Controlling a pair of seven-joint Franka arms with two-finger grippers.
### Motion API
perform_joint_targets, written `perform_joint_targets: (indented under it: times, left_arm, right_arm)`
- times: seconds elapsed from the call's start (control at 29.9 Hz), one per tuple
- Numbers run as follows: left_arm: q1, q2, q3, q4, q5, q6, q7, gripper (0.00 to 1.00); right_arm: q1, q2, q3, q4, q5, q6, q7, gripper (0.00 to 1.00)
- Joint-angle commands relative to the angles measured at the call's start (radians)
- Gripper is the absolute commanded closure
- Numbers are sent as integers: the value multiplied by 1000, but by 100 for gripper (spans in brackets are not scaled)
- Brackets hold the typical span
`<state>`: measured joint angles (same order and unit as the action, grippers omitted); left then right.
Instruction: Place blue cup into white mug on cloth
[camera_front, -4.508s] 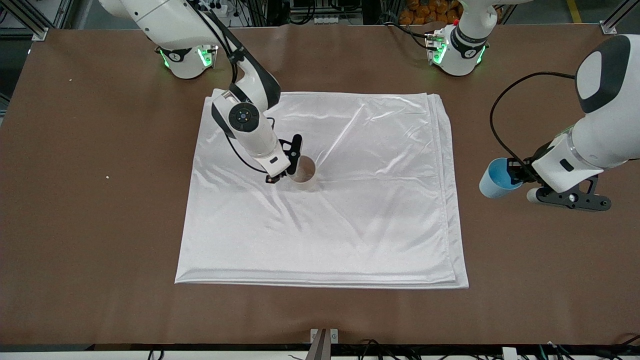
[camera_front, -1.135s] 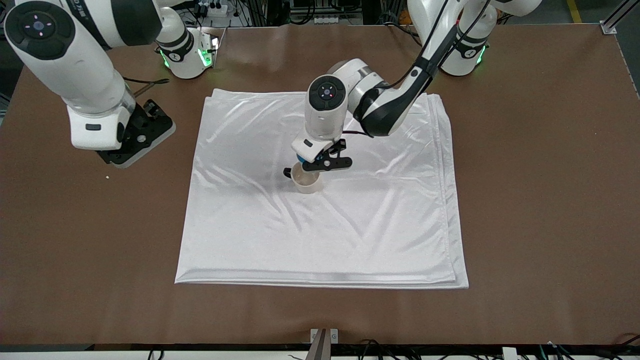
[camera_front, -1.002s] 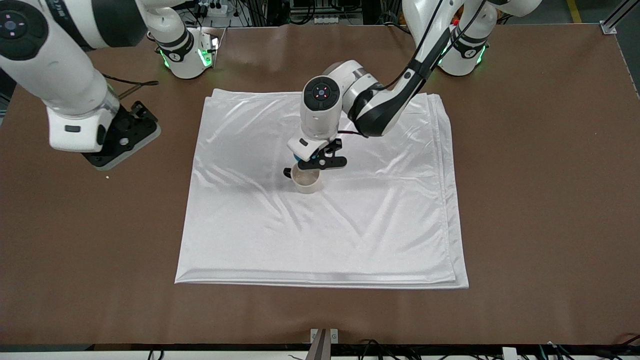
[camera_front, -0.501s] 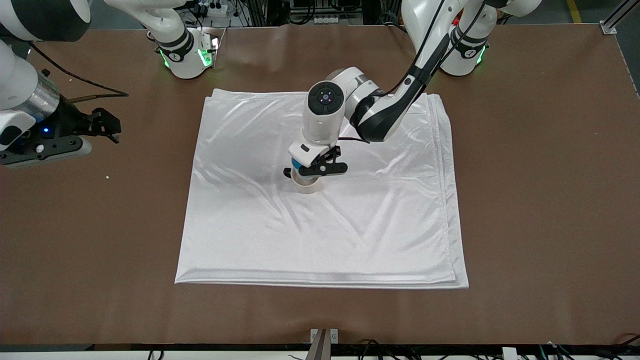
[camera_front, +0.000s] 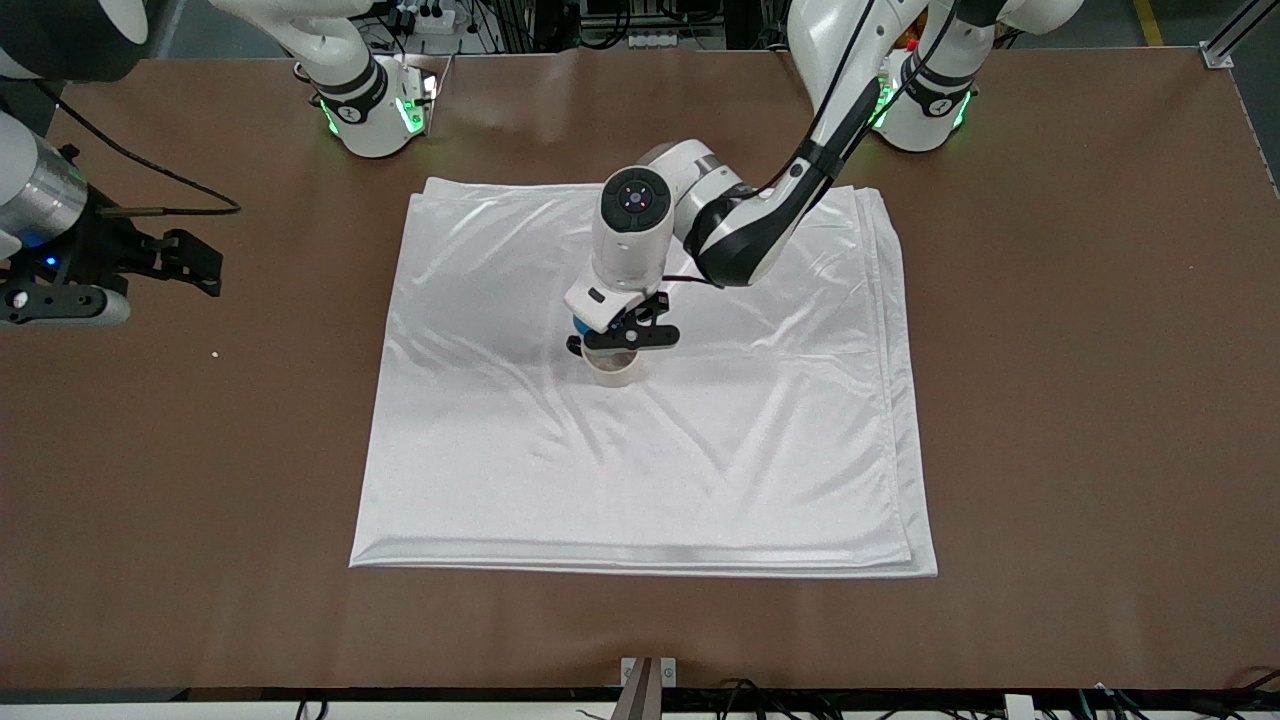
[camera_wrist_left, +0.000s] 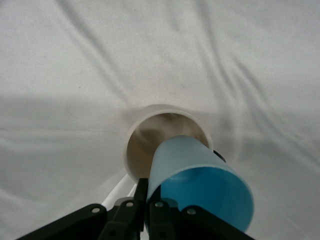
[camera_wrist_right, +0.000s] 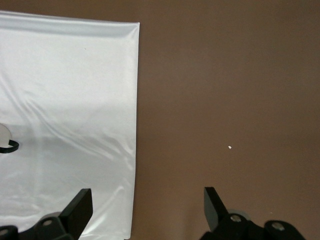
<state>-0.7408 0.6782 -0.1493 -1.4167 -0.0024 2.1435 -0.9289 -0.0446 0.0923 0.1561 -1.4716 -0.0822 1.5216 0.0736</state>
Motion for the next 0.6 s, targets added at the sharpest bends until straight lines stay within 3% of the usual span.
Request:
perform_joint_targets:
  times: [0.0, 0.1, 0.23, 0.3, 0.33, 0.37, 0.4, 0.57]
  left_arm:
    - [-6, 15, 11, 25, 35, 0, 16, 100]
    - [-3, 15, 13, 25, 36, 0, 24, 100]
    - [-2, 15, 13, 24, 36, -5, 25, 96]
    - [0, 15, 13, 24, 36, -8, 27, 67]
    - [1, 14, 13, 24, 36, -10, 28, 47]
    - [4, 14, 13, 24, 36, -10, 30, 16]
    - [11, 12, 13, 24, 38, -11, 30, 0]
    - [15, 1, 13, 27, 35, -16, 30, 0]
  right_arm:
    - [-53, -108, 8, -159, 62, 123, 17, 0]
    - [-60, -157, 8, -225, 85, 152, 21, 0]
    - [-60, -161, 10, -233, 85, 126, 58, 0]
    - [-61, -160, 11, -231, 88, 112, 66, 0]
    - [-60, -160, 11, -230, 90, 105, 66, 0]
    - [-58, -158, 11, -225, 90, 101, 68, 0]
    - [-57, -155, 13, -222, 88, 100, 69, 0]
    - [-61, -151, 13, -220, 85, 100, 109, 0]
